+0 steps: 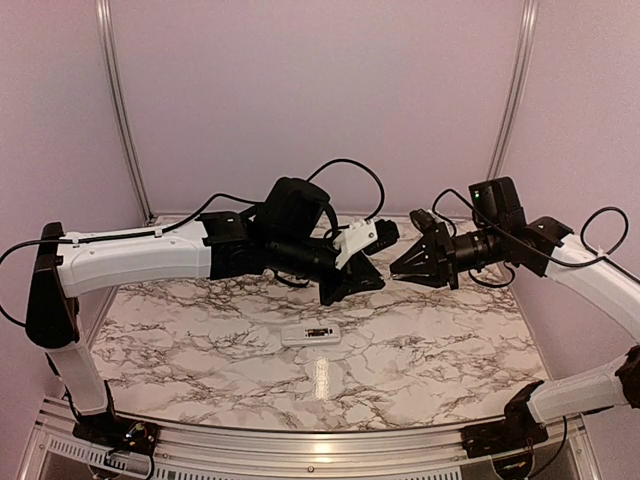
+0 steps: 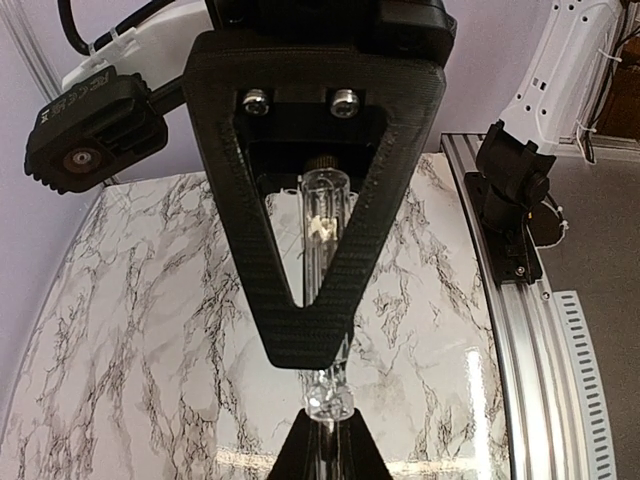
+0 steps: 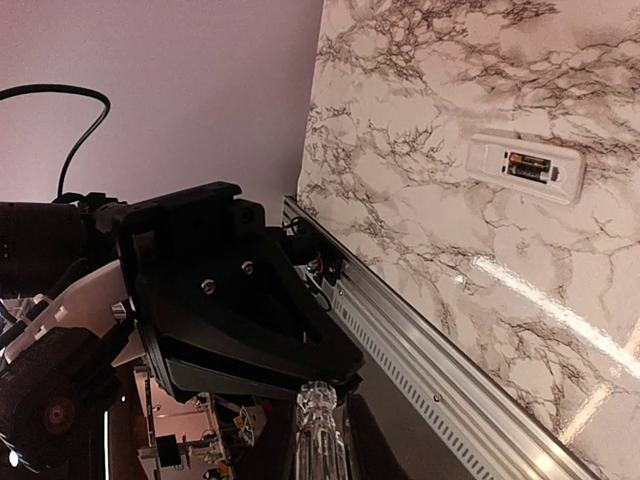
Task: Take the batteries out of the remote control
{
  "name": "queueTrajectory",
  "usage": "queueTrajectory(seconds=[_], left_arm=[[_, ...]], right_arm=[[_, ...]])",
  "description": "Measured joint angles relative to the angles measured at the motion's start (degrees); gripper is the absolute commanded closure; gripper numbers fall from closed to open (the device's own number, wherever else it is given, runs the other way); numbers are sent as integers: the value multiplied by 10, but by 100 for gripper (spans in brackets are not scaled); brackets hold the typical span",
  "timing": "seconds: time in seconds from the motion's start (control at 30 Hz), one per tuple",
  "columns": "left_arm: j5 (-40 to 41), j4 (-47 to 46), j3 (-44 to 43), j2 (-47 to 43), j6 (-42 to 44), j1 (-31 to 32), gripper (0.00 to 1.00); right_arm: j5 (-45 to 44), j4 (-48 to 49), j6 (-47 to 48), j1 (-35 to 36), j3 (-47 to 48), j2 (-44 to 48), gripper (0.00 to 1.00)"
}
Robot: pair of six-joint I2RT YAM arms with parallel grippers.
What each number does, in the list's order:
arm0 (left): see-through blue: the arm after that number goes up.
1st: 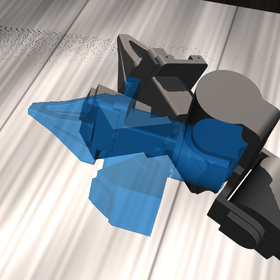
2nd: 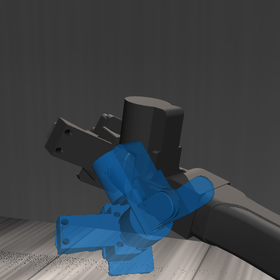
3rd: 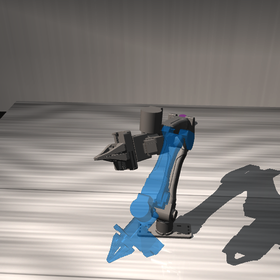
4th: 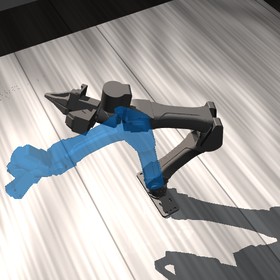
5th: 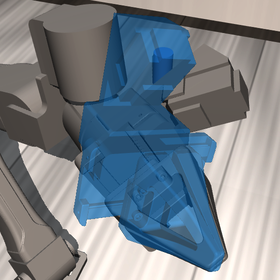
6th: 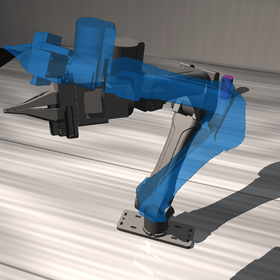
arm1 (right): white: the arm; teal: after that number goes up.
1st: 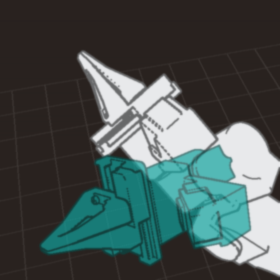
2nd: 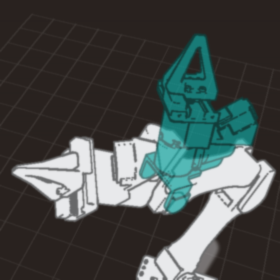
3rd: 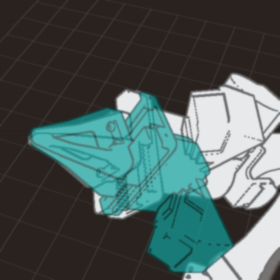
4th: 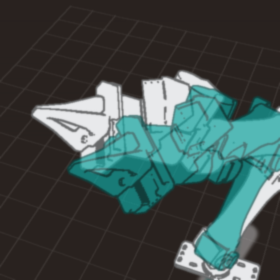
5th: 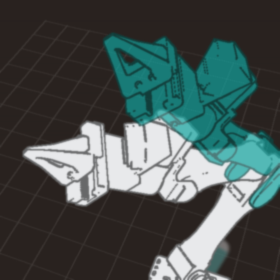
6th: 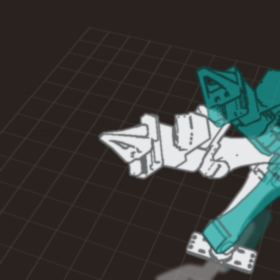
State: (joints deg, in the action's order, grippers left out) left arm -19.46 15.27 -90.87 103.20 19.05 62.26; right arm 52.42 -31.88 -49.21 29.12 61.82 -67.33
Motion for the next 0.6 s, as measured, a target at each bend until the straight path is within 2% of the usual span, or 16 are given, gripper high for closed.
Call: queueTrajectory(seconds=[0.27, 0.33, 0.37, 0.43, 0.53, 0.6], left_arm=[[0, 0, 0, 0, 5, 0, 100], [0, 0, 0, 0, 5, 0, 100], [0, 0, 0, 0, 5, 0, 96], [0, 0, 0, 0, 6, 0, 74], [0, 3, 0, 0, 10, 0, 28], [2, 5, 0, 0, 12, 0, 11]], right_arm=[[0, -3, 2, 0, 1, 0, 100], [0, -4, 3, 0, 1, 0, 100], [0, -5, 4, 0, 1, 0, 100], [0, -7, 8, 0, 1, 0, 100], [0, -11, 13, 0, 3, 0, 100], [-2, -15, 15, 0, 3, 0, 100]])
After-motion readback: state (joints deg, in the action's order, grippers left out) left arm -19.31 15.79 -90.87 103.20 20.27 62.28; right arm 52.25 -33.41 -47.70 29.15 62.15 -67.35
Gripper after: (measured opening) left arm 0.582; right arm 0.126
